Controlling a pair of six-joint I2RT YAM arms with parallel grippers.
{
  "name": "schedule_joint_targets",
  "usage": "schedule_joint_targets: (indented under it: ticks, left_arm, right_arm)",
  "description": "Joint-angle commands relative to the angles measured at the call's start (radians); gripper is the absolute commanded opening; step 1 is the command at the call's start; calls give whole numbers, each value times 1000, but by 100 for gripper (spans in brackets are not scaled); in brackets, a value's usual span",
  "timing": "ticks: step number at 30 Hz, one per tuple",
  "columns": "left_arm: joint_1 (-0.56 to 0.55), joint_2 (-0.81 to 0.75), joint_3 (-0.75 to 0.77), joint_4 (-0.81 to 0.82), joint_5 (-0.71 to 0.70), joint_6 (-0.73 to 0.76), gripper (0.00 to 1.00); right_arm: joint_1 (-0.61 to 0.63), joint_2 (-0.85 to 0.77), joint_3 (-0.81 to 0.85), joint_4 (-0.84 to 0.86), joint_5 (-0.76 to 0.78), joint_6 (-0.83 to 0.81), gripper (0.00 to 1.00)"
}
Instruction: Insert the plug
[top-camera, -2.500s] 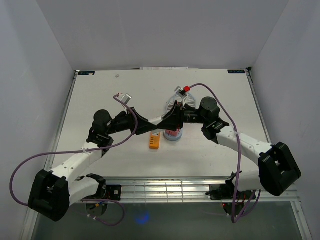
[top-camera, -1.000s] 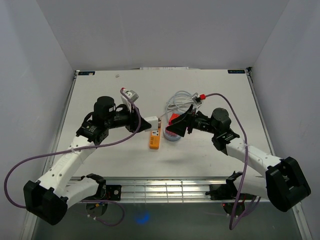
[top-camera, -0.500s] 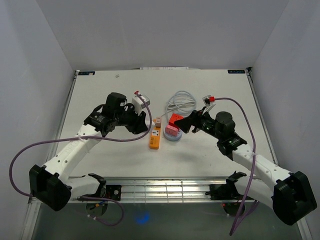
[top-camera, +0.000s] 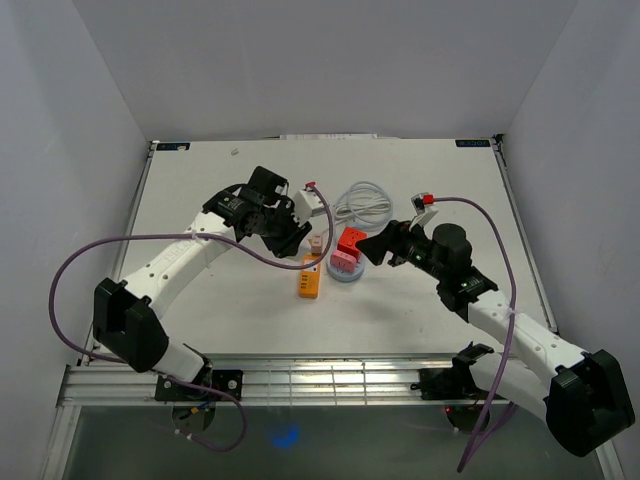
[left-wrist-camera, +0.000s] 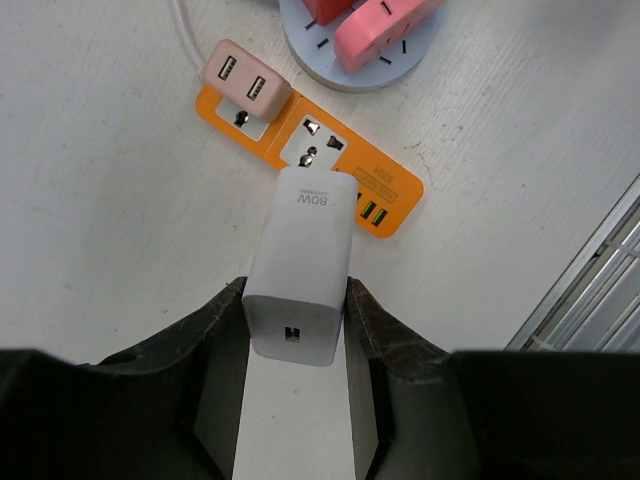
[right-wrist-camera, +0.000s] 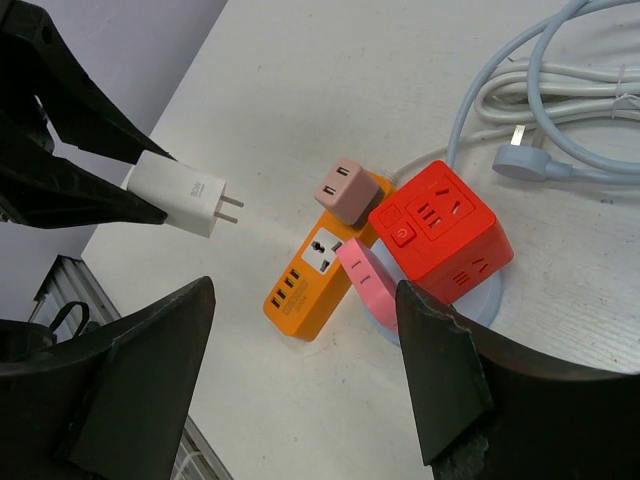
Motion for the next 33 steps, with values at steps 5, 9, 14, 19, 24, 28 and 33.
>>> schedule_joint_targets:
  ticks: [5, 9, 14, 19, 24, 28, 33]
  left_arm:
    - [-107, 49, 67, -96, -124, 219, 0]
    - [-148, 84, 81, -110, -186, 275, 0]
    - [-178, 174, 165, -164, -226, 315, 0]
    - [-190, 250, 228, -201, -263, 345, 0]
    - [-193, 316, 268, -234, -310, 359, 0]
    - [-193, 337, 271, -239, -323, 369, 0]
    - [-196, 373, 289, -244, -331, 375, 0]
  right_arm:
    - [-14, -25, 15, -14, 29, -12, 77]
    - [-16, -22, 16, -19, 32, -12, 77]
    - [-20, -19, 16, -19, 32, -9, 77]
    - [-28, -33, 12, -25, 32, -9, 76]
    - [-35, -48, 7, -39, 50, -12, 76]
    - [-43, -99, -13, -82, 142, 2, 75]
    - [-48, -162, -33, -105, 201, 2, 75]
